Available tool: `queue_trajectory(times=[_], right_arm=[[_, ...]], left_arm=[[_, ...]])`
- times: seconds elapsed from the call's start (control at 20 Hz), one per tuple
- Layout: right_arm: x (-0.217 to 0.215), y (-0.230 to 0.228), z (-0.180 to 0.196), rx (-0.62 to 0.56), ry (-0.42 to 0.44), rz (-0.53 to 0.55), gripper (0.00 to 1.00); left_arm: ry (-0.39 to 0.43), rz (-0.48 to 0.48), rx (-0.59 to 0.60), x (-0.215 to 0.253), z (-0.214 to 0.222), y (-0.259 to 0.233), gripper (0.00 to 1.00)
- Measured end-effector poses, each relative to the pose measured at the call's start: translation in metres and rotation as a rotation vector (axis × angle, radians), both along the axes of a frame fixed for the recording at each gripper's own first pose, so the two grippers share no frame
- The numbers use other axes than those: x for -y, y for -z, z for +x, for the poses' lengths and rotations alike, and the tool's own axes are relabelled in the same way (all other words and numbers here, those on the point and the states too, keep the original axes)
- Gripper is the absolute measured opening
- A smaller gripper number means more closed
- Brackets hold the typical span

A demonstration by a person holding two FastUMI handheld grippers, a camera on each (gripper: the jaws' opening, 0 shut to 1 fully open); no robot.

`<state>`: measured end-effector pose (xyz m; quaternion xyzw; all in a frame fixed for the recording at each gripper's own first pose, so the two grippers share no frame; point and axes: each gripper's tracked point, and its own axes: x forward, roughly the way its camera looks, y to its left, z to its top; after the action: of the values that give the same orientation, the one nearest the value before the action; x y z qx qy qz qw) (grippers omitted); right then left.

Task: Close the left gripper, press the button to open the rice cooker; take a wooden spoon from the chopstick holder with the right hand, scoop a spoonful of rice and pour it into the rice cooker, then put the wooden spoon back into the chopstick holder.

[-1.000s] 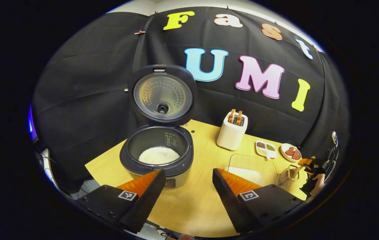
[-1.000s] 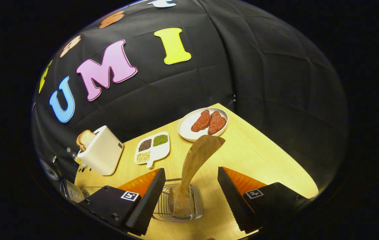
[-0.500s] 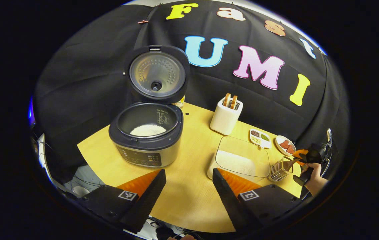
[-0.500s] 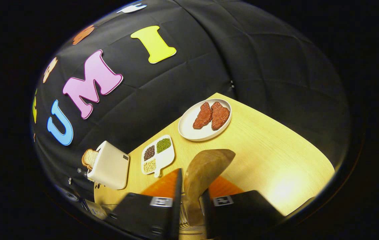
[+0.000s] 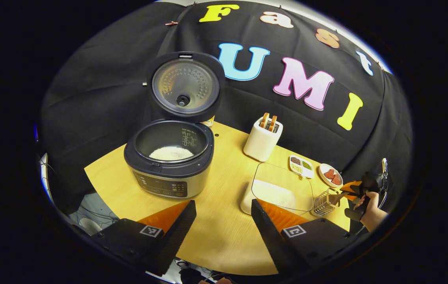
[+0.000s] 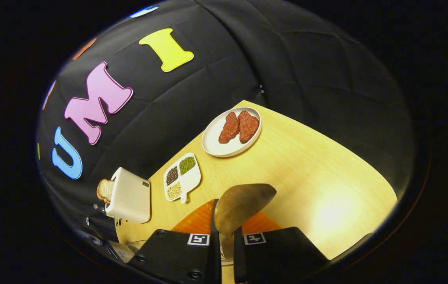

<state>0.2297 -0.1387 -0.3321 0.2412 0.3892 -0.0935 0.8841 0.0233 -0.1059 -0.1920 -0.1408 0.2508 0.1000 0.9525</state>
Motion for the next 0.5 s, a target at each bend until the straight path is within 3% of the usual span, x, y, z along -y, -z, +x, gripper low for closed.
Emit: queue_trajectory(times=[0.3,0.5], right_arm=[[-0.013,-0.064,-0.003,0.108,0.010,-0.075,0.16],[-0.032,-0.109,-0.006,0.185,-0.027,-0.134,0.16]], left_arm=[[0.016,-0.034,0.031,-0.035,-0.011,-0.001,0.95],[0.016,-0.075,0.054,-0.062,-0.017,0.004,0.95]])
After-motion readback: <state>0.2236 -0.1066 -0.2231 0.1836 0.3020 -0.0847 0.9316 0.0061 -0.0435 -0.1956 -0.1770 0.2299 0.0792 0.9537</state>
